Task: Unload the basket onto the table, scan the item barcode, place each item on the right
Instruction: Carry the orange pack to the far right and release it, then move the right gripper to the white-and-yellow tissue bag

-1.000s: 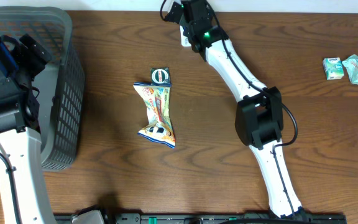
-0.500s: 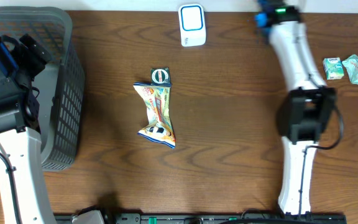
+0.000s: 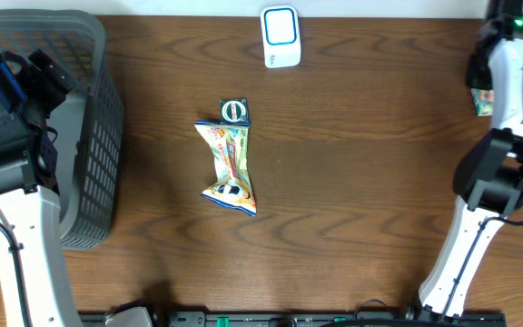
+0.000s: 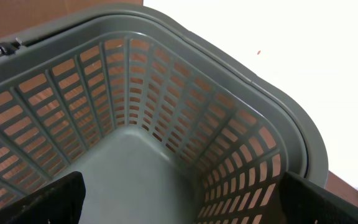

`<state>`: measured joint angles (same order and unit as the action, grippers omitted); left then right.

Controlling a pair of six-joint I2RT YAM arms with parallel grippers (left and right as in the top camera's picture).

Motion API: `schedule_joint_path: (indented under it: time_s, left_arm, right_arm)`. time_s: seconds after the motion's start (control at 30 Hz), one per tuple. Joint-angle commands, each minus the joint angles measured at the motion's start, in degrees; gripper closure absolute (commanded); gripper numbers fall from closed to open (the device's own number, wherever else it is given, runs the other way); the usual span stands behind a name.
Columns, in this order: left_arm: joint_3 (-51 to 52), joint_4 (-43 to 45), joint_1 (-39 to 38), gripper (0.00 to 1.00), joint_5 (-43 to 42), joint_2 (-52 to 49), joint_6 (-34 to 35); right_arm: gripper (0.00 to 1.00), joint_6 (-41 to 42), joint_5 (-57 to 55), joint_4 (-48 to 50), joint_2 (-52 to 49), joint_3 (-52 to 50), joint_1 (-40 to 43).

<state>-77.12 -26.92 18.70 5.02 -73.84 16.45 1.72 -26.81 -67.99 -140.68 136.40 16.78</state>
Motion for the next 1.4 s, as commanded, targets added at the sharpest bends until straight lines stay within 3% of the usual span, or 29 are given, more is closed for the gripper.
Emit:
schedule_joint_path:
  time_s: [0.0, 0.07, 0.1, 0.13, 0.47, 0.77, 0.87, 1.07, 1.2, 1.3, 1.37]
  left_arm:
    - [-0.9, -0.02, 0.26, 0.02, 0.13, -0.11, -0.57]
    - [-0.9, -0.02, 0.26, 0.02, 0.13, -0.11, -0.57]
    - [-0.9, -0.02, 0.26, 0.02, 0.13, -0.11, -0.57]
    - [-0.9, -0.02, 0.26, 0.02, 0.13, -0.11, -0.57]
    - [-0.9, -0.02, 0.26, 0.02, 0.13, -0.11, -0.57]
    - [-0.9, -0.02, 0.26, 0.02, 0.13, -0.11, -0.57]
    - [-0.9, -0.02, 0.26, 0.02, 0.13, -0.11, -0.57]
    - [-0.9, -0.02, 0.26, 0.02, 0.13, -0.11, -0.57]
    - [-0.9, -0.02, 0.26, 0.02, 0.13, -0.11, -0.57]
    - [-0.9, -0.02, 0.26, 0.02, 0.11, -0.11, -0.57]
    - [-0.9, -0.02, 0.26, 0.02, 0.13, -0.11, -0.57]
  right_arm:
    - [0.99, 3.28, -0.02, -0.35, 1.6, -0.17, 3.32]
    - [0.85, 3.45, 0.2, -0.68, 1.6, -0.7, 4.63]
    - [0.57, 3.45, 0.26, -0.85, 1.6, -0.96, 5.16]
    - [0.01, 3.43, 0.48, -0.96, 1.6, -1.16, 5.49]
    - [0.01, 3.39, 18.73, 0.07, 1.6, -1.27, 5.51]
    - [0.01, 3.39, 65.61, 1.14, 1.6, -1.27, 2.64]
    - [0.01, 3.37, 75.36, 0.83, 1.6, -1.27, 0.68]
    - [0.01, -1.01, 76.37, -2.08, 1.6, -1.31, -8.24]
    - [0.01, -2.21, 70.4, -3.74, 1.6, -1.31, -15.96]
    - [0.14, -2.21, 62.79, -3.63, 1.6, -1.31, -22.67]
    - [0.32, -2.19, 58.49, -3.67, 1.6, -1.31, -26.86]
